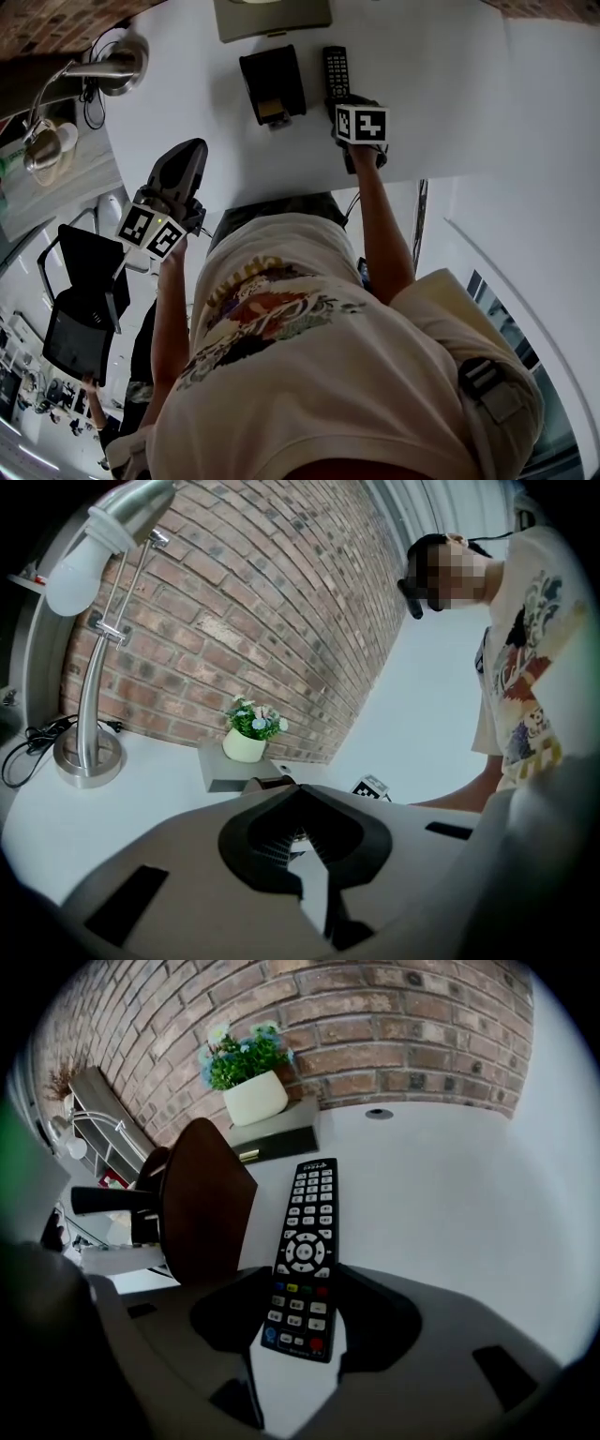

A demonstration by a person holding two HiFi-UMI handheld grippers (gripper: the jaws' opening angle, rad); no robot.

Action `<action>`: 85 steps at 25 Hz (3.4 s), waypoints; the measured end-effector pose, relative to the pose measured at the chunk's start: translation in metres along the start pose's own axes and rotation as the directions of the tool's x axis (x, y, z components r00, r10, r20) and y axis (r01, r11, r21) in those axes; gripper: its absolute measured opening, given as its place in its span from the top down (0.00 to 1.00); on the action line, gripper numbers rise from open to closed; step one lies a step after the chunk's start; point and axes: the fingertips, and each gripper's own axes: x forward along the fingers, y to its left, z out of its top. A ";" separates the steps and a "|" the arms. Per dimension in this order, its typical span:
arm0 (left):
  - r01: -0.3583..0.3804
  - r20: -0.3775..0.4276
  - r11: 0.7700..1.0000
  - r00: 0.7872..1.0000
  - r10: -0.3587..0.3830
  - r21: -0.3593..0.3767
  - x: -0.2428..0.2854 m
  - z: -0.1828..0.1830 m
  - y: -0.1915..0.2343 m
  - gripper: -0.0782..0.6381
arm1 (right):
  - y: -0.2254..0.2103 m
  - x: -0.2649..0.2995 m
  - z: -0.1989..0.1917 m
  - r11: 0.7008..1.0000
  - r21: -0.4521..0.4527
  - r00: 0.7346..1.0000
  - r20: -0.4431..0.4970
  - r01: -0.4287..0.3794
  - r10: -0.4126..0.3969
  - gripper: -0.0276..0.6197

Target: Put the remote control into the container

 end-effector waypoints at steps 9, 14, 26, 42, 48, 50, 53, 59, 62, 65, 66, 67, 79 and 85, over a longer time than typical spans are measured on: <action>0.037 0.080 0.999 0.996 -0.036 -0.009 -0.002 0.005 -0.008 0.88 | 0.016 -0.079 0.041 0.996 -0.079 0.992 0.120 -0.030 0.039 0.62; 0.061 0.118 0.998 0.991 -0.060 -0.010 -0.001 0.002 -0.010 0.88 | 0.056 -0.111 0.045 0.984 -0.131 0.984 0.116 -0.121 0.136 0.62; 0.074 0.199 0.995 0.978 -0.060 -0.062 -0.018 0.005 0.004 0.88 | 0.136 -0.114 0.033 0.931 -0.056 0.933 -0.034 -0.360 0.359 0.62; 0.033 0.241 0.994 0.970 -0.008 -0.101 -0.039 0.010 0.029 0.88 | 0.152 -0.119 0.074 0.894 0.096 0.899 0.047 -0.438 0.435 0.75; 0.038 0.232 0.994 0.973 -0.013 -0.102 -0.037 0.008 0.027 0.88 | 0.155 -0.117 0.082 0.905 0.051 0.904 0.101 -0.423 0.417 0.77; 0.044 0.230 0.994 0.973 -0.020 -0.101 -0.035 0.009 0.025 0.88 | 0.149 -0.116 0.081 0.872 0.170 0.887 0.131 -0.460 0.442 0.79; 0.059 0.228 0.994 0.973 -0.036 -0.094 -0.030 0.012 0.021 0.88 | 0.139 -0.119 0.078 0.782 0.350 0.856 0.185 -0.516 0.483 0.82; 0.076 0.213 0.993 0.975 -0.055 -0.092 -0.024 0.010 0.016 0.88 | 0.138 -0.131 0.070 0.664 0.485 0.821 0.294 -0.570 0.490 0.82; 0.085 0.205 0.992 0.977 -0.065 -0.089 -0.021 0.010 0.012 0.88 | 0.134 -0.127 0.066 0.548 0.604 0.813 0.373 -0.579 0.448 0.82; 0.093 0.200 0.992 0.977 -0.075 -0.083 -0.020 0.012 0.009 0.88 | 0.127 -0.124 0.062 0.511 0.654 0.828 0.397 -0.558 0.396 0.82; 0.094 0.198 0.992 0.977 -0.076 -0.081 -0.020 0.012 0.008 0.88 | 0.125 -0.124 0.061 0.502 0.662 0.828 0.401 -0.557 0.391 0.82; 0.094 0.195 0.992 0.978 -0.077 -0.080 -0.020 0.011 0.007 0.88 | 0.125 -0.124 0.060 0.493 0.668 0.828 0.404 -0.557 0.388 0.82; 0.096 0.184 0.992 0.980 -0.080 -0.079 -0.020 0.006 -0.004 0.88 | 0.136 -0.124 0.081 0.495 0.629 0.801 0.464 -0.599 0.380 0.82; 0.093 0.179 0.992 0.981 -0.077 -0.083 -0.021 0.001 -0.006 0.88 | 0.151 -0.135 0.098 0.601 0.468 0.756 0.492 -0.648 0.431 0.65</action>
